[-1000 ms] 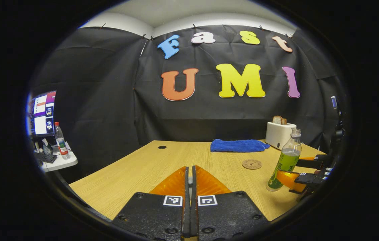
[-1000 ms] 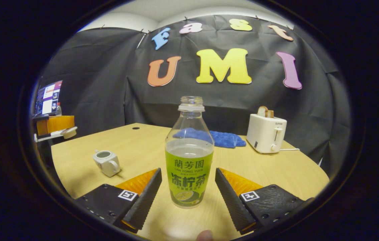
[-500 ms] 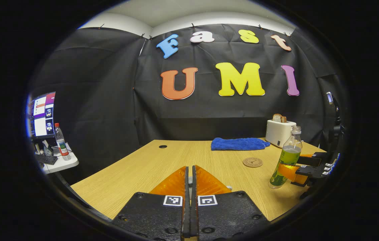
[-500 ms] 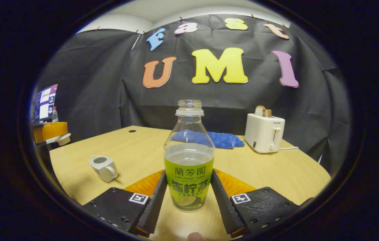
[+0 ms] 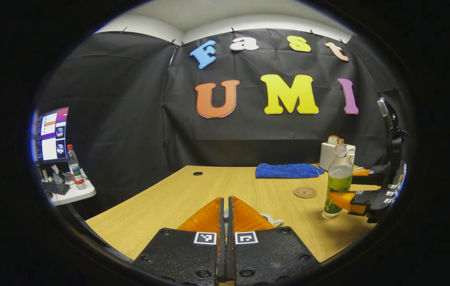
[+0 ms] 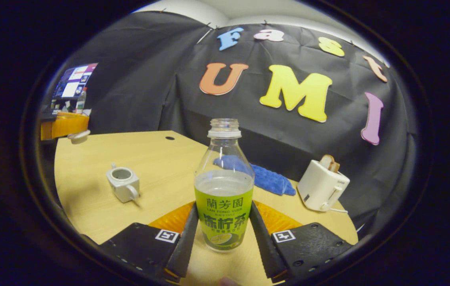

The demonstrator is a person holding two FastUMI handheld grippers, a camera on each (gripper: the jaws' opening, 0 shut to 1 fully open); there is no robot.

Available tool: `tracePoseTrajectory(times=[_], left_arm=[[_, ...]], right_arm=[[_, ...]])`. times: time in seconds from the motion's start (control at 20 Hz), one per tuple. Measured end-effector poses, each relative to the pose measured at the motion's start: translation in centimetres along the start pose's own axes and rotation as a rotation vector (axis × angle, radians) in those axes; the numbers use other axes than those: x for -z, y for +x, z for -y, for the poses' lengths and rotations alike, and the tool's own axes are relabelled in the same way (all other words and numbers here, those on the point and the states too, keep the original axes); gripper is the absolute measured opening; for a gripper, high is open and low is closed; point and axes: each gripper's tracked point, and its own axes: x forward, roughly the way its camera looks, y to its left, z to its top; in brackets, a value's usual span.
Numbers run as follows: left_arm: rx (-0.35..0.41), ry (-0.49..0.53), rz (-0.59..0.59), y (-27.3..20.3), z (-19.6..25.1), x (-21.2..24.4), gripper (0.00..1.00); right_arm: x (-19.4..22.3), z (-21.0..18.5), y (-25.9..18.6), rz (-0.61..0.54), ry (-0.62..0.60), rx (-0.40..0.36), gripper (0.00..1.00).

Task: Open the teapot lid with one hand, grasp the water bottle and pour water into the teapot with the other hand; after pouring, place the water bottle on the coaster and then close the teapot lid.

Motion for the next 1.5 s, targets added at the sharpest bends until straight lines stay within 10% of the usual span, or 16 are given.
tracePoseTrajectory(times=[0.6, 1.5], left_arm=[[-0.009, -0.021, 0.003, -0.3, -2.4, 0.2, 0.02], [-0.022, -0.041, -0.020, -0.2, -4.7, 1.2, 0.03]], right_arm=[[-2.9, -1.9, 5.0, 0.047, -0.693, 0.087, 0.71], [-4.8, -6.5, 5.8, 0.195, -1.327, 0.141, 0.71]])
